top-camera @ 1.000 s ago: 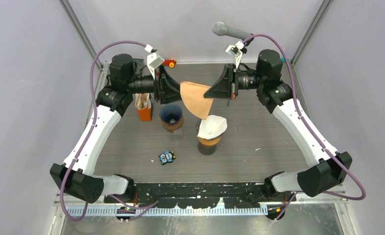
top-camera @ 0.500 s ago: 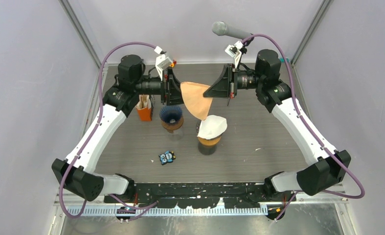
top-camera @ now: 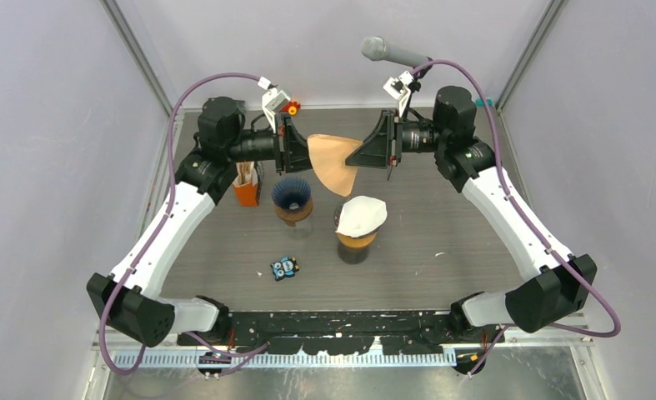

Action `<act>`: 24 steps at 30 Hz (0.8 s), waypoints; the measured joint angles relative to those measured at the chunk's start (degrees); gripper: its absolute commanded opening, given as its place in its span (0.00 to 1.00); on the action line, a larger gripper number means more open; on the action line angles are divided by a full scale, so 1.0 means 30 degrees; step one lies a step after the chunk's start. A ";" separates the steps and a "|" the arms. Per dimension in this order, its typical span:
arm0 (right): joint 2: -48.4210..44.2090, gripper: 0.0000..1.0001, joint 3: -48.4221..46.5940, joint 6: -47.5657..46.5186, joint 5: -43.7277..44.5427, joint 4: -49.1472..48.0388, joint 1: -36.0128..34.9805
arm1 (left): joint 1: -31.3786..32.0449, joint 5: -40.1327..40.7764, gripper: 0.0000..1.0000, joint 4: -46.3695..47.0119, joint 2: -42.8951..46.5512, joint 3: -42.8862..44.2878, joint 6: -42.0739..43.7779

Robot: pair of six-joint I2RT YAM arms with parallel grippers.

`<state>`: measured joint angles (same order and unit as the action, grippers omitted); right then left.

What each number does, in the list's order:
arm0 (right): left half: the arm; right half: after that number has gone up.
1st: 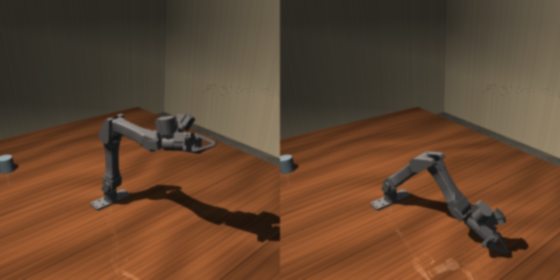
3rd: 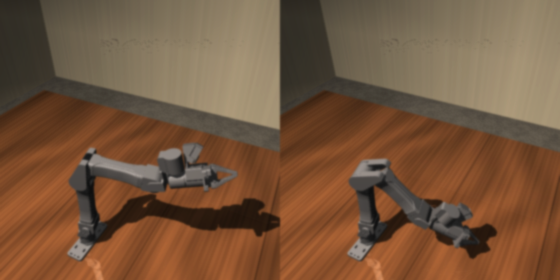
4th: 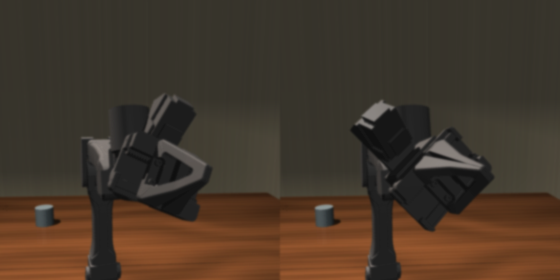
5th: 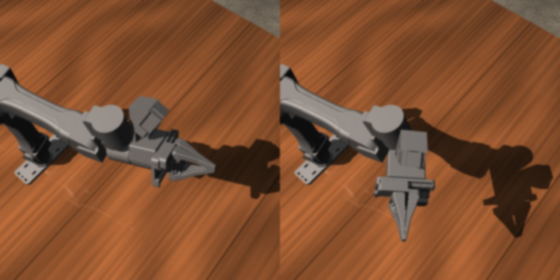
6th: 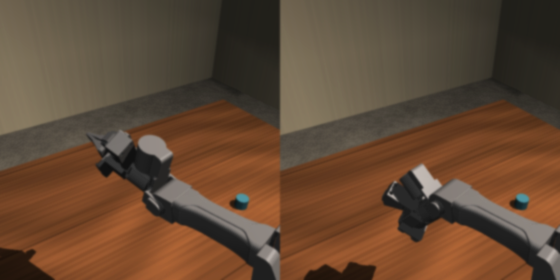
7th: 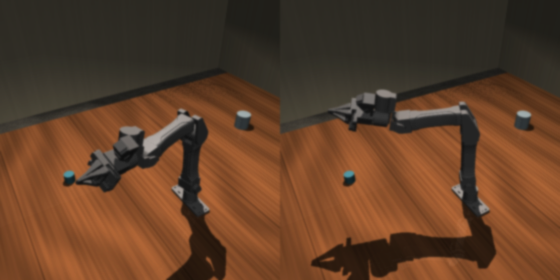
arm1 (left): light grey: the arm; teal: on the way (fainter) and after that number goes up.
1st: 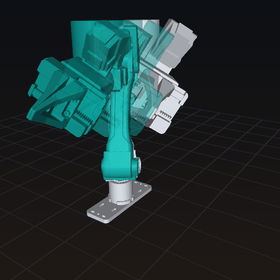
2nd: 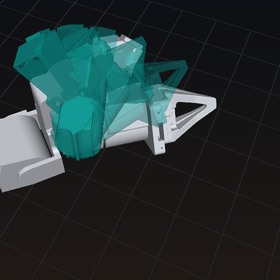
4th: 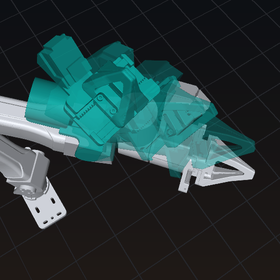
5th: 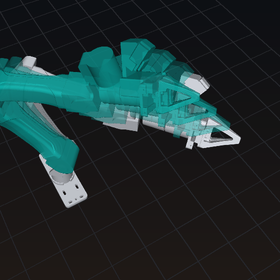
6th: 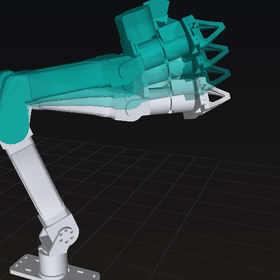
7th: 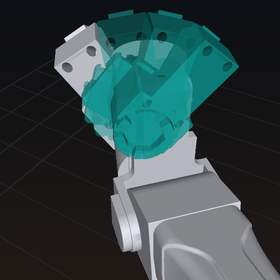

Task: Place the coffee filter in the dripper
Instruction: Place the coffee filter in the coffee dripper.

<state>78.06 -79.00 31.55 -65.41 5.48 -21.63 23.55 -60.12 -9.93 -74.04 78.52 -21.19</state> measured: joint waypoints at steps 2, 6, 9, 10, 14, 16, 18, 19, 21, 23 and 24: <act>0.0015 0.58 -0.0226 -0.0845 0.0517 0.1078 0.0000 | 0.0000 0.0838 0.00 -0.0102 0.0044 0.0000 -0.0328; 0.0379 0.64 -0.2710 -0.4823 0.3286 0.5996 -0.0138 | 0.0000 0.3351 0.00 -0.1399 0.0138 0.0131 -0.0780; 0.0313 0.66 -0.4466 -0.7446 0.6229 0.8597 -0.0495 | 0.0000 0.5690 0.00 -0.3002 0.0131 0.0517 -0.1457; 0.0299 0.66 -0.5034 -0.8364 0.7453 0.9362 -0.0809 | 0.0000 0.6404 0.00 -0.3534 0.0124 0.0670 -0.1756; 0.0226 0.67 -0.6069 -1.1285 1.1759 1.1329 -0.2681 | 0.0000 0.8371 0.00 -0.4983 -0.0248 0.1304 -0.2958; 0.0350 0.67 -0.6215 -1.2611 1.3879 1.2036 -0.3934 | 0.0000 0.8896 0.00 -0.5100 -0.0576 0.1428 -0.3810; 0.0641 0.67 -0.6375 -1.3493 1.5278 1.2575 -0.4860 | 0.0000 0.9296 0.00 -0.5078 -0.0889 0.1421 -0.4532; 0.0852 0.68 -0.6477 -1.3857 1.5854 1.2794 -0.5253 | 0.0000 0.9493 0.00 -0.5049 -0.1020 0.1384 -0.4925; 0.1326 0.67 -0.6674 -1.4447 1.6830 1.3172 -0.5763 | 0.0000 0.9741 0.00 -0.5020 -0.1166 0.1297 -0.5544; 0.1785 0.67 -0.6849 -1.4848 1.7588 1.3464 -0.6186 | 0.0000 0.9923 0.00 -0.4750 -0.1209 0.1086 -0.6317; 0.2069 0.67 -0.6987 -1.5038 1.8003 1.3617 -0.6419 | 0.0000 1.0003 0.00 -0.4546 -0.1209 0.0947 -0.6623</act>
<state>84.27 -99.96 -13.56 -11.40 46.33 -40.88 23.55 -30.11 -23.57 -77.67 81.36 -41.06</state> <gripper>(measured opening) 0.674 0.009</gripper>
